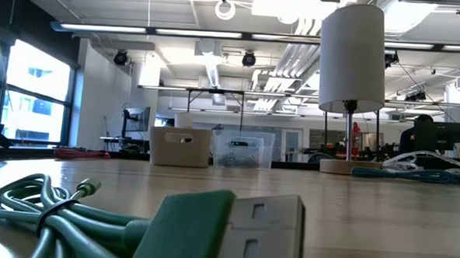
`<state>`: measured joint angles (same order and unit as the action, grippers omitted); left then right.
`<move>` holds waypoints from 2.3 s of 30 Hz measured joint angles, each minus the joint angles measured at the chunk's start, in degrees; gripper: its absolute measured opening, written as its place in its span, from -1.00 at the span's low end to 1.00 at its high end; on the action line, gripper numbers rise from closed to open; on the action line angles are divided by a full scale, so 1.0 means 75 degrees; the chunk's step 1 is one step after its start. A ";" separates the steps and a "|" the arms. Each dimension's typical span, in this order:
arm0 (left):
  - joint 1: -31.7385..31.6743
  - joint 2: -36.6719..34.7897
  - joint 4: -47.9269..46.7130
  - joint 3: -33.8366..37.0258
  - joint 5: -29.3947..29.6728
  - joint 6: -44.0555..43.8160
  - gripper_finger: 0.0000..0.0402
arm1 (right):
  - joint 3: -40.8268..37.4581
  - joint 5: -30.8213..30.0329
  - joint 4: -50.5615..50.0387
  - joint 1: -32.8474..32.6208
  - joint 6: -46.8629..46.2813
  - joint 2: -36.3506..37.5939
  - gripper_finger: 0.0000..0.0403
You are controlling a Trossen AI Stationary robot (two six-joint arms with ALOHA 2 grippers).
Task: Pick & Place USB Port
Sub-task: Put the orange USB cable into the gray bin
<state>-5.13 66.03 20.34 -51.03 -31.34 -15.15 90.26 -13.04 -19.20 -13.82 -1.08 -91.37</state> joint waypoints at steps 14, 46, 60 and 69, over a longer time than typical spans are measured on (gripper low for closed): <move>0.0089 0.0335 0.0921 0.0000 0.0079 0.0017 0.02 | -0.0012 -0.0064 -0.0163 0.0005 -0.0044 0.0000 -0.91; 0.0248 0.0587 0.0879 -0.0006 -0.0102 0.0460 0.02 | -0.0029 0.0245 -0.0091 0.0294 -0.0230 -0.0338 -0.91; 0.0236 0.0582 0.0863 -0.0006 0.0044 0.1850 -0.82 | -0.0029 0.0292 -0.0102 0.0298 -0.0280 -0.0323 -0.91; 0.0254 0.0582 0.0804 -0.0006 0.0233 0.1988 -0.84 | -0.0026 0.1163 -0.0143 0.0308 -0.1154 -0.0323 -0.59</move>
<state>-3.22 70.39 26.37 -51.07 -29.59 -0.23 90.06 -4.32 -20.27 -11.52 -9.74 -93.80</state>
